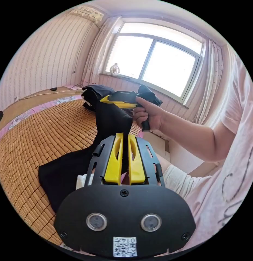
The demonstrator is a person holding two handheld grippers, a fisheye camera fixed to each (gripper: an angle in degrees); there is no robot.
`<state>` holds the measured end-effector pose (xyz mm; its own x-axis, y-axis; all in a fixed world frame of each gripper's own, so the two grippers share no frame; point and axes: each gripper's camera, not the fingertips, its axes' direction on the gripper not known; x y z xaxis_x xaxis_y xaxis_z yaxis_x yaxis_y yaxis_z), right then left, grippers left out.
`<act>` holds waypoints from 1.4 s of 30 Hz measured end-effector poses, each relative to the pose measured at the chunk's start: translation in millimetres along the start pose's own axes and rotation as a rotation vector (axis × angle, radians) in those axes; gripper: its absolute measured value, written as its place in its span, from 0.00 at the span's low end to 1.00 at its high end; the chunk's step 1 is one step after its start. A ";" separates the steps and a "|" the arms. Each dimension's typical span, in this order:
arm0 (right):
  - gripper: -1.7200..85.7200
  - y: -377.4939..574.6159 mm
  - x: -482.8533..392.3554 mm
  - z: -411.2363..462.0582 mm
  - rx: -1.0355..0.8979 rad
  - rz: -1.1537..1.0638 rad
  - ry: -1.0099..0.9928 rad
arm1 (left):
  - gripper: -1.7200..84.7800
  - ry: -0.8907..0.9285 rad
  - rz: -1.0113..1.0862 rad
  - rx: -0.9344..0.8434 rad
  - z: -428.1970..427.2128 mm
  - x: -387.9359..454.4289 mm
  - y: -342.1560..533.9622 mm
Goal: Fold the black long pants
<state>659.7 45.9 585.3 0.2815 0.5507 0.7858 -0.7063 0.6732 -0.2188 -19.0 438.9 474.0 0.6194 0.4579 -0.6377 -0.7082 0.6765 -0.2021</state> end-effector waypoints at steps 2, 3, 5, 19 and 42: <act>0.07 0.6 -19.3 46.7 -0.070 -0.046 -0.072 | 0.07 -0.068 -0.051 -0.017 -30.9 -16.1 15.6; 0.08 5.3 -29.0 83.5 -0.107 -0.059 -0.116 | 0.08 -0.140 -0.101 -0.044 -50.1 -28.2 28.7; 0.10 12.6 -35.2 141.0 -0.212 -0.088 -0.116 | 0.10 -0.294 -0.203 -0.122 -73.6 -48.6 51.6; 0.12 93.9 -27.0 141.4 -0.304 -0.144 0.512 | 0.13 -0.240 -0.630 -0.150 -97.9 -177.7 96.0; 0.17 124.6 -0.3 178.8 -0.202 -0.022 0.379 | 0.17 -0.338 -0.500 -0.317 -98.4 -203.3 88.9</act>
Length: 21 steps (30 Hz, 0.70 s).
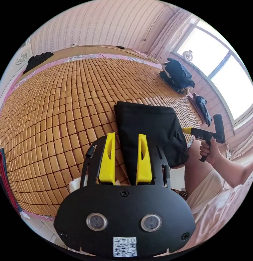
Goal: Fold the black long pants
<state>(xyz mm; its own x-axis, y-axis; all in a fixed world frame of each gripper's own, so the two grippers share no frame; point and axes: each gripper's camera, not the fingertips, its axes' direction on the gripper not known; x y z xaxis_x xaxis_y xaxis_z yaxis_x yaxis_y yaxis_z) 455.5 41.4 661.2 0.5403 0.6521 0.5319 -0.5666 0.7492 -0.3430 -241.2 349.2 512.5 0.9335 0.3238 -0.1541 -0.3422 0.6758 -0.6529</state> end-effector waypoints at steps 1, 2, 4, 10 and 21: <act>0.16 1.3 2.5 3.7 0.005 0.017 -0.011 | 0.17 0.013 -0.009 -0.020 4.1 -3.2 -1.9; 0.14 4.1 3.1 9.4 0.019 0.021 -0.040 | 0.17 0.043 -0.025 -0.051 10.8 -8.7 -4.7; 0.11 7.3 -2.0 15.2 0.030 0.016 -0.030 | 0.16 0.083 -0.022 -0.049 11.5 -12.2 -5.9; 0.06 -2.9 -35.4 12.6 -0.065 -0.088 -0.113 | 0.08 0.170 -0.069 -0.013 1.1 -32.7 8.9; 0.04 -23.2 -357.4 13.6 -0.287 -1.031 -0.361 | 0.07 0.329 -0.483 0.596 -126.2 -85.8 139.6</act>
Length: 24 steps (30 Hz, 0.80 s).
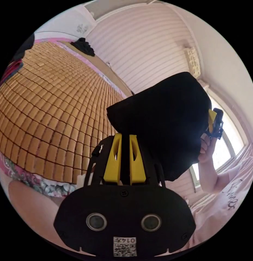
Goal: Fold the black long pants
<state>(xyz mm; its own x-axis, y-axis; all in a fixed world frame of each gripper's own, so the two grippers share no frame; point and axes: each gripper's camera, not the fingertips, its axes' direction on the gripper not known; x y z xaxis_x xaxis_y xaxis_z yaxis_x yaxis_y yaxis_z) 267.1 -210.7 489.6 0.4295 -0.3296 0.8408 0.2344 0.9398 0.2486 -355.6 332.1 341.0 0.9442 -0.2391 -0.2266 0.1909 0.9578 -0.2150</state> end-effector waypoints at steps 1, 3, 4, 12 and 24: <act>0.04 -16.5 -9.5 7.7 -0.013 -0.047 -0.027 | 0.07 -0.009 -0.006 0.052 -17.4 -1.3 -0.7; 0.05 -78.5 -49.4 37.9 -0.044 -0.228 -0.151 | 0.07 -0.083 -0.016 0.270 -91.5 -3.3 -0.9; 0.05 -92.8 -59.3 44.7 -0.045 -0.268 -0.183 | 0.07 -0.111 -0.015 0.325 -110.6 -2.9 -0.4; 0.06 -285.6 -80.3 157.7 -0.035 -0.326 -0.231 | 0.08 -0.523 -0.003 0.700 -298.6 -16.9 -42.6; 0.02 -209.8 -32.7 181.5 -0.235 -0.064 -0.070 | 0.08 -0.862 -0.091 0.479 -243.9 -59.3 21.1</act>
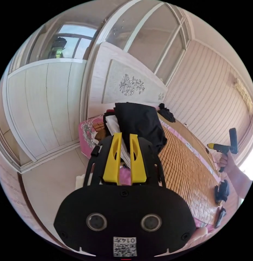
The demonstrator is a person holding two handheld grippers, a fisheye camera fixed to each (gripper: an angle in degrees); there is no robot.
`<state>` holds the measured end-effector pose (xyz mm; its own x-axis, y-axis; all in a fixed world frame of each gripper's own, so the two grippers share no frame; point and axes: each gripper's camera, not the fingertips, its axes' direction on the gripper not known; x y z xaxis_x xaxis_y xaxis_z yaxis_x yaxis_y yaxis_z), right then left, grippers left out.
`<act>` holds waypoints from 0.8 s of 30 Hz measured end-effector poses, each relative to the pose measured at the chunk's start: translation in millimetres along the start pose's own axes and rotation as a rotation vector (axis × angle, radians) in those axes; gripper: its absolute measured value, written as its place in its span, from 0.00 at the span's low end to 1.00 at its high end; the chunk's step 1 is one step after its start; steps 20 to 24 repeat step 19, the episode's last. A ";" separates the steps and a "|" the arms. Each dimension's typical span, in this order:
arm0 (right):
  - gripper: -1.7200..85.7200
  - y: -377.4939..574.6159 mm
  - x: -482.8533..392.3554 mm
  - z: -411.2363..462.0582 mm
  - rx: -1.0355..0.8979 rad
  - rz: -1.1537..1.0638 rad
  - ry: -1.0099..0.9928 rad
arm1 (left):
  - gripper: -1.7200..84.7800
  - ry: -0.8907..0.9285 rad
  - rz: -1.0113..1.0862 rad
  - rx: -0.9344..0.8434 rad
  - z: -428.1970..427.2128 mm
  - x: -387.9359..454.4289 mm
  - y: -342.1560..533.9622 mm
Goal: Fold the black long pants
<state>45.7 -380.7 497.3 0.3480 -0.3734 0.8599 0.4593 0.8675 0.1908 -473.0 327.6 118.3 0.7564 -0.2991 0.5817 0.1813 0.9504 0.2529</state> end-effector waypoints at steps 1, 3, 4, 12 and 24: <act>0.02 22.5 -1.3 -5.4 -0.011 0.003 0.037 | 0.07 0.010 0.022 -0.004 -5.1 8.0 12.6; 0.02 120.1 -5.9 -28.2 -0.069 0.086 0.205 | 0.06 0.097 0.149 -0.064 -17.8 51.3 62.6; 0.02 145.5 -7.1 -35.0 -0.079 0.124 0.235 | 0.06 0.119 0.186 -0.079 -19.9 64.2 75.0; 0.04 449.9 -72.4 -168.6 0.106 0.830 0.596 | 0.01 0.767 0.696 -0.289 1.2 288.1 200.5; 0.08 590.3 -148.9 -239.0 0.375 1.165 0.911 | 0.07 1.173 1.057 -0.441 16.4 504.7 304.1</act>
